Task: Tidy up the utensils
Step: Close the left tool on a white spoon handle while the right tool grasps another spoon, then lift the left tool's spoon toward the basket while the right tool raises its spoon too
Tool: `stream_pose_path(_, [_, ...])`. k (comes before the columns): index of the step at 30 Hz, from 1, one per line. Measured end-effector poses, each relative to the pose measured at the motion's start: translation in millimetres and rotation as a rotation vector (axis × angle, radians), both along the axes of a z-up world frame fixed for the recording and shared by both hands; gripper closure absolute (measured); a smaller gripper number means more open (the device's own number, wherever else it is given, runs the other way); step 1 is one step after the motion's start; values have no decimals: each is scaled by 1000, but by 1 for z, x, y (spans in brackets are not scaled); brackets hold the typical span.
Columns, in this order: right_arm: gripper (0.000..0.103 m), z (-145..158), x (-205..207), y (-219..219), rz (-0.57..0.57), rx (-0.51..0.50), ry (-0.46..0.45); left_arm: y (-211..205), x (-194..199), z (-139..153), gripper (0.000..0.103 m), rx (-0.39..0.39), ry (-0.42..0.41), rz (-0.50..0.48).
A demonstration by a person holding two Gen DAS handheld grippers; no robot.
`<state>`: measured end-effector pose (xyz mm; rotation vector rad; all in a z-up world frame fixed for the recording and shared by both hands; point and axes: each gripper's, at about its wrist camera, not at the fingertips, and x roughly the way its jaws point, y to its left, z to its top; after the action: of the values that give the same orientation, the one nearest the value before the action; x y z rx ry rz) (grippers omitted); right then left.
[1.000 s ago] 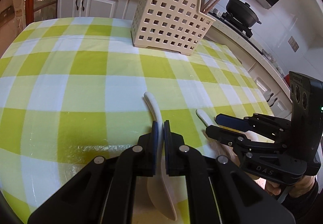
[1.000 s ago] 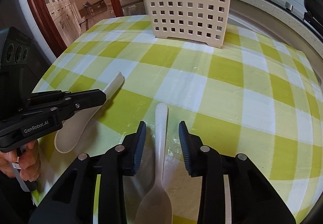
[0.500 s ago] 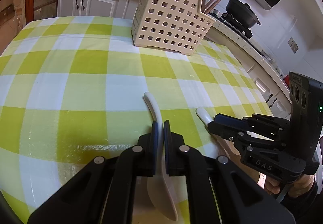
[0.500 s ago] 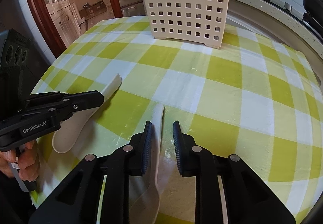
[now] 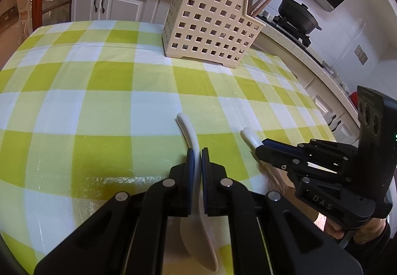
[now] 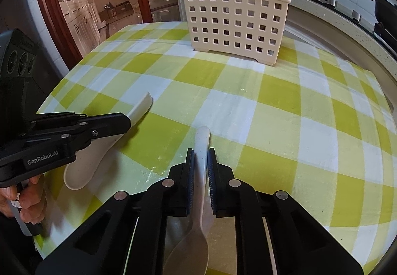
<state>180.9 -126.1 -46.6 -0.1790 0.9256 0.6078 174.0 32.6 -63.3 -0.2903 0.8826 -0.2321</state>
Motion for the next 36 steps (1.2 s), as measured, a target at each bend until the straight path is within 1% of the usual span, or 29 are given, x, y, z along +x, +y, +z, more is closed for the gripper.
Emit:
stream_pose_path(17, [91,27,-11,-15,-16,45,-53,-4,-10,19,97,15,-54,-11])
stream_pose_path(21, [91,27,-14,-12,-1,43,-54,-10,-9,25,97,-1,-67,-40])
stream_pose_path(24, [91,24,-13,-12,1,39,-46,-14,-9,27,97,2,-72,-53])
stream_pose_path(34, [91,29,-10,-21,-41,58,-59,-6,-11,27,97,0,-73,-31])
stream_pose_path(35, [92,31,-10,-22,-43,61,-62,-5,-11,28,97,0,-76,-29])
stream_pose_path(36, [94,32,-10,-23,-46,62,-65,-5,-11,30,97,2,-79,-26])
